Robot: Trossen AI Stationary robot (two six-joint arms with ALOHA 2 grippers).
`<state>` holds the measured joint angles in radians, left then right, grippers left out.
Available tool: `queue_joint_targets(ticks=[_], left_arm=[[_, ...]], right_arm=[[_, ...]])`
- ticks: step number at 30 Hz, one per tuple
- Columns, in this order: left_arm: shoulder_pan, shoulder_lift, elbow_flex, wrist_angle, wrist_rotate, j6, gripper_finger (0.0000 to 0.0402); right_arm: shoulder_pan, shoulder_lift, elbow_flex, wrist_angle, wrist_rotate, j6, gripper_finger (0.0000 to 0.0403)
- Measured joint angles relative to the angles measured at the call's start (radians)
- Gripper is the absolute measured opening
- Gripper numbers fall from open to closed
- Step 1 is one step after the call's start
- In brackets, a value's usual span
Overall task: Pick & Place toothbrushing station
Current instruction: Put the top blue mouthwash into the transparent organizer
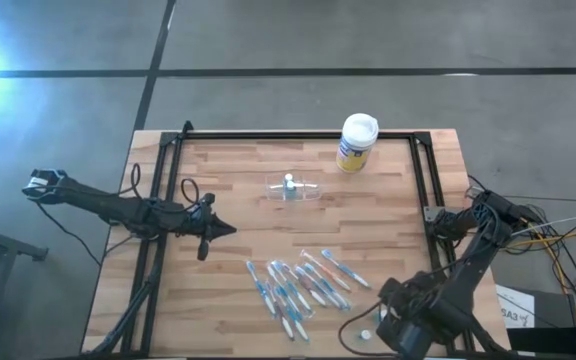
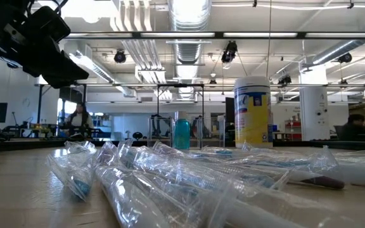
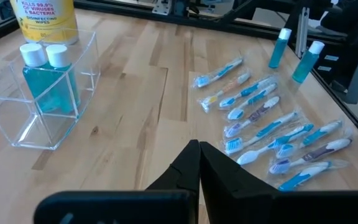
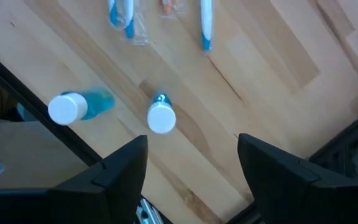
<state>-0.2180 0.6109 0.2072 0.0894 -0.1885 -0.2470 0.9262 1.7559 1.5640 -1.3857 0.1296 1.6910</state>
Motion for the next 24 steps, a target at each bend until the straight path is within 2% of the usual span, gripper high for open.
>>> queue_joint_targets(ticks=[6,12,18,24], left_arm=[[0.000,0.000,0.000,-0.001,0.001,0.000,0.0010],[0.000,0.000,0.000,-0.001,0.009,0.000,0.0010],[0.000,0.000,0.000,-0.001,0.012,0.003,0.0010],[0.000,0.000,0.000,-0.001,0.011,0.004,0.0010]], right_arm=[[-0.014,0.003,-0.038,0.096,0.000,-0.016,0.0255],[-0.028,0.011,-0.042,0.093,-0.014,0.012,0.0256],[-0.039,0.069,-0.042,0.110,-0.103,-0.038,0.0250],[-0.040,0.091,-0.042,0.121,-0.103,-0.049,0.0244]])
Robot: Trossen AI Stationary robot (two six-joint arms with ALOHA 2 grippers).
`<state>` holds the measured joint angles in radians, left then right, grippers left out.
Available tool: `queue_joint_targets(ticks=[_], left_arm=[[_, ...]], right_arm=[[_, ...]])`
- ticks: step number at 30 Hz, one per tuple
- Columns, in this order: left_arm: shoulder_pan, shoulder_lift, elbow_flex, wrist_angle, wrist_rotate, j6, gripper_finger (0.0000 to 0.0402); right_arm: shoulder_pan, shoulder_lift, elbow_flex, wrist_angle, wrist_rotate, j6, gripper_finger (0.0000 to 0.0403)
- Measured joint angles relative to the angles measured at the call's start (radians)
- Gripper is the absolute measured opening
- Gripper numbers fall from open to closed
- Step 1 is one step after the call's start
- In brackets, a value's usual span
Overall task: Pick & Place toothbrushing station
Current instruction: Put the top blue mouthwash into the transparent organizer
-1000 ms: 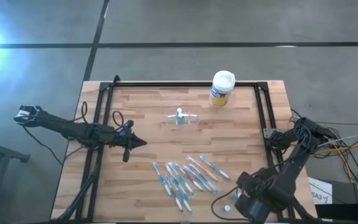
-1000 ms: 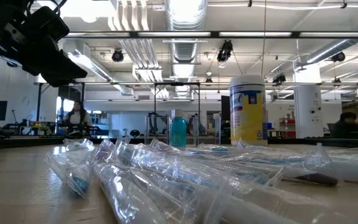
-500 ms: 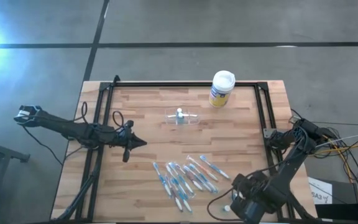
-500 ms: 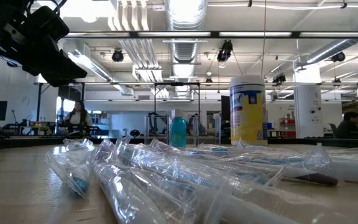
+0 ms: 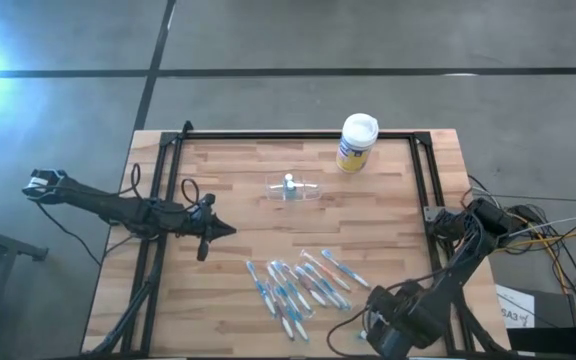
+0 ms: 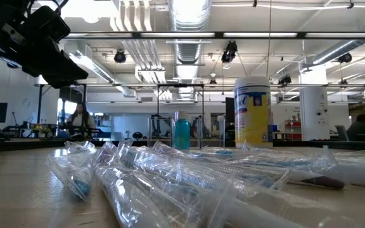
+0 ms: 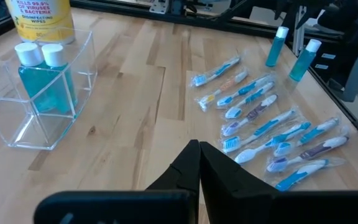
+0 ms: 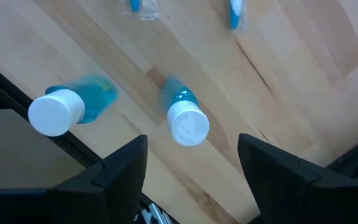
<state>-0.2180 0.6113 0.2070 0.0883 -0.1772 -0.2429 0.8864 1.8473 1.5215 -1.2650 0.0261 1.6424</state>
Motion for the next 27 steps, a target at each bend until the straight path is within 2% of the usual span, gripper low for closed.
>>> queue_joint_targets(ticks=[27], left_arm=[[0.000,0.001,-0.032,0.001,-0.003,-0.018,0.0010]], right_arm=[[-0.008,0.039,-0.004,0.025,0.029,0.015,0.0235]])
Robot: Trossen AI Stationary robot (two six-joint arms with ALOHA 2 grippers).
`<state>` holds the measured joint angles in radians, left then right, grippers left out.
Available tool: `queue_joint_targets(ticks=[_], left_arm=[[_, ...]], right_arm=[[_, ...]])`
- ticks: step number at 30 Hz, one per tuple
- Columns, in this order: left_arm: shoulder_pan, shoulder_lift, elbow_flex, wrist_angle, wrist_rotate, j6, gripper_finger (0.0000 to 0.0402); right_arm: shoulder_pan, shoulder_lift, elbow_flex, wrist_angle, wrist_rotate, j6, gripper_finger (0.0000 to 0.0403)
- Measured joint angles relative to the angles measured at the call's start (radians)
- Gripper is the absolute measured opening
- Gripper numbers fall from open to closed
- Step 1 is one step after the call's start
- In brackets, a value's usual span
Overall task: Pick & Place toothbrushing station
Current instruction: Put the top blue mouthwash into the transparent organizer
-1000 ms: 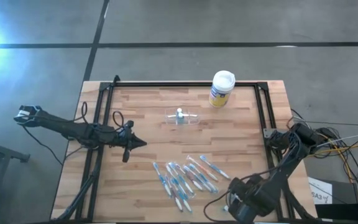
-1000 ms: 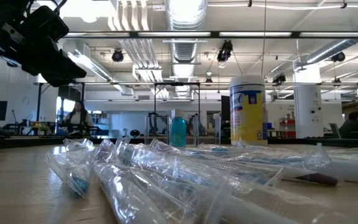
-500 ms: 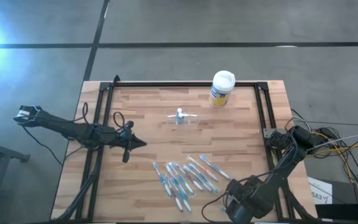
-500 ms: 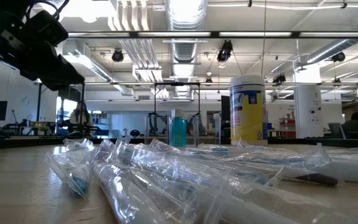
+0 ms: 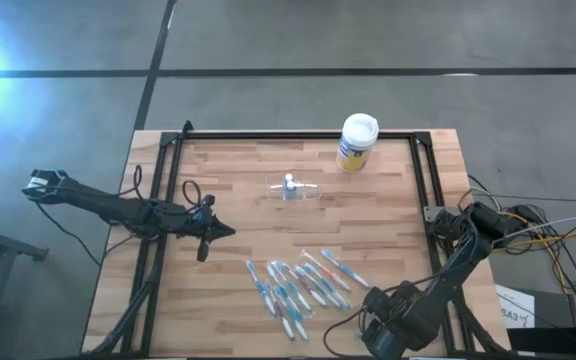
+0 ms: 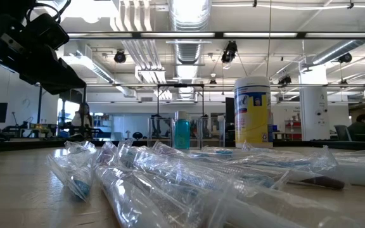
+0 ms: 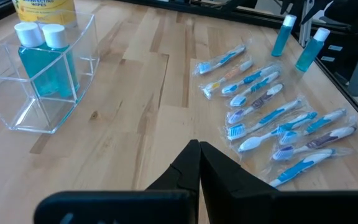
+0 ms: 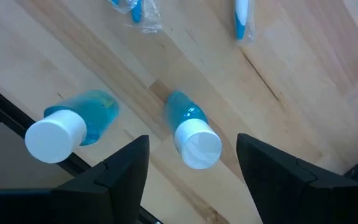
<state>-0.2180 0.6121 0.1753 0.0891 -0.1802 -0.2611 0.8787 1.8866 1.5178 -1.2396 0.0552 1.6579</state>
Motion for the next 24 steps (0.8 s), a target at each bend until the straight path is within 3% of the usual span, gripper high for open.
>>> queue_joint_targets(ticks=[17,24], left_arm=[[0.000,0.000,0.000,0.000,0.000,0.001,0.0010],[0.000,0.000,0.000,0.000,0.000,0.002,0.0010]], right_arm=[[-0.009,0.000,-0.051,0.042,-0.030,-0.024,0.0205],[-0.012,0.000,-0.051,0.047,-0.030,-0.042,0.0173]])
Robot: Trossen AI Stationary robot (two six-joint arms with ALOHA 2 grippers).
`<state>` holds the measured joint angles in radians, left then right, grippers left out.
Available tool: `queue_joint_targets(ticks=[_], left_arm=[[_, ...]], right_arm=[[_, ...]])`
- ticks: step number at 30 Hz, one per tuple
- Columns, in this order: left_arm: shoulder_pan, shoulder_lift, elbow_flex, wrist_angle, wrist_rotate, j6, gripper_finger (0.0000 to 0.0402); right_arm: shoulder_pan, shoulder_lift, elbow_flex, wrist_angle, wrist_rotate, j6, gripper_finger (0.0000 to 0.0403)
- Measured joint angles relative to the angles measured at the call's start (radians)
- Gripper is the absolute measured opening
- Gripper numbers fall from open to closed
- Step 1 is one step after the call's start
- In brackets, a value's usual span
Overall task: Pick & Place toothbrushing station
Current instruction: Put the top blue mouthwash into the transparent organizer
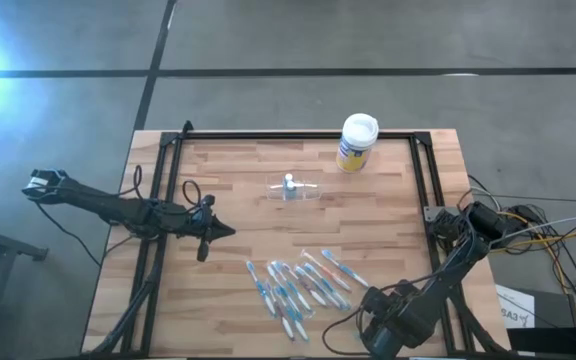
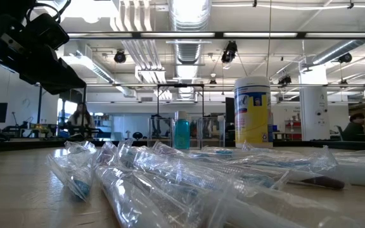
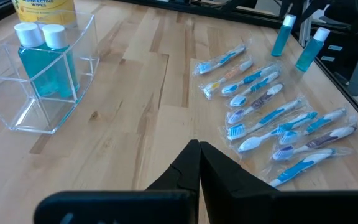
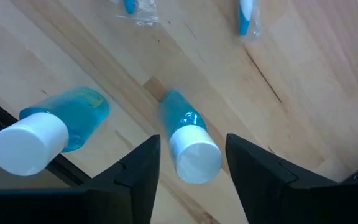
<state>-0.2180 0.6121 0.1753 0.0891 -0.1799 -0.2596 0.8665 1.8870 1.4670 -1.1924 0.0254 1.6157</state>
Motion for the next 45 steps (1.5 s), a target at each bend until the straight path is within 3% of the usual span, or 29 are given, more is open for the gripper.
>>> queue_joint_targets(ticks=[12,22,28,32,39,45], left_arm=[[0.000,0.000,0.000,0.000,0.000,0.002,0.0010],[0.000,0.000,0.000,0.000,0.000,0.005,0.0010],[0.000,0.000,0.000,0.000,0.000,0.020,0.0010],[0.000,0.000,0.000,0.000,0.000,0.031,0.0010],[0.000,0.000,0.000,0.000,0.000,0.031,0.0010],[0.000,0.000,0.000,0.000,0.000,0.030,0.0010]], right_arm=[[-0.007,0.000,0.000,0.017,-0.011,-0.076,0.0091],[-0.021,-0.029,0.054,-0.038,0.007,-0.196,0.0088],[-0.021,-0.121,0.066,-0.083,0.103,-0.279,0.0088],[-0.021,-0.197,0.066,-0.061,0.243,-0.457,0.0088],[-0.027,-0.314,0.064,-0.046,0.398,-0.775,0.0088],[-0.035,-0.446,0.044,-0.037,0.532,-0.922,0.0088]])
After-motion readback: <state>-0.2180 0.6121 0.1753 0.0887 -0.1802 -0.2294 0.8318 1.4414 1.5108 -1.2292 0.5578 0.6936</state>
